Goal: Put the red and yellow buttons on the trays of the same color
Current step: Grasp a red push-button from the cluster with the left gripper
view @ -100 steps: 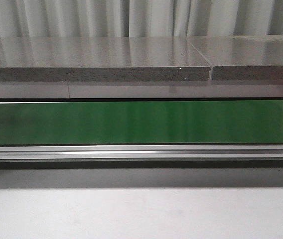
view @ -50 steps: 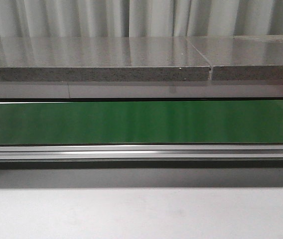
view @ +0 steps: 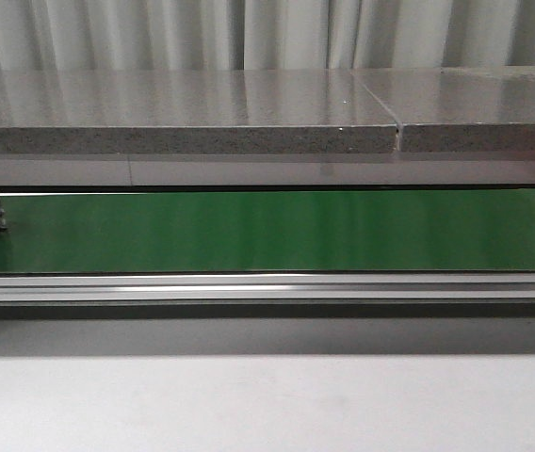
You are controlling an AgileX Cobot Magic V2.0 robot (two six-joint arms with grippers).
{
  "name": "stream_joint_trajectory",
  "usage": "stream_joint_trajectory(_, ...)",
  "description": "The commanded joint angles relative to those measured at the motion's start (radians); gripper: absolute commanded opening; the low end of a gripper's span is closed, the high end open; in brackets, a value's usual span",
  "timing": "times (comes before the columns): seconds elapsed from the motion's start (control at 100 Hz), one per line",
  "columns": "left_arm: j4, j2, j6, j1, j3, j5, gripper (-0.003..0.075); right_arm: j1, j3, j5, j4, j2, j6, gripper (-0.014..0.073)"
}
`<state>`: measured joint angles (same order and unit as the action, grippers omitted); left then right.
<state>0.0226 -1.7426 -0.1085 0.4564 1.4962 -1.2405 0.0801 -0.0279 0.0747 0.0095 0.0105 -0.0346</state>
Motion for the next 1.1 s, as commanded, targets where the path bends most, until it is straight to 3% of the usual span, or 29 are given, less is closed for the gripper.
stream_joint_trajectory(0.0,-0.005,0.015,0.0,0.005,0.024,-0.028,0.0546,-0.007,0.016,-0.083,-0.01,0.01,-0.007,-0.0066)
stream_joint_trajectory(0.84,0.038,-0.147,0.0,0.009,0.024,0.083,0.054,-0.007,0.016,-0.083,-0.01,0.01,-0.007,-0.0066)
stream_joint_trajectory(1.09,0.042,-0.159,0.0,0.009,0.024,0.085,0.0309,-0.007,0.016,-0.083,-0.01,0.01,-0.007,-0.0066)
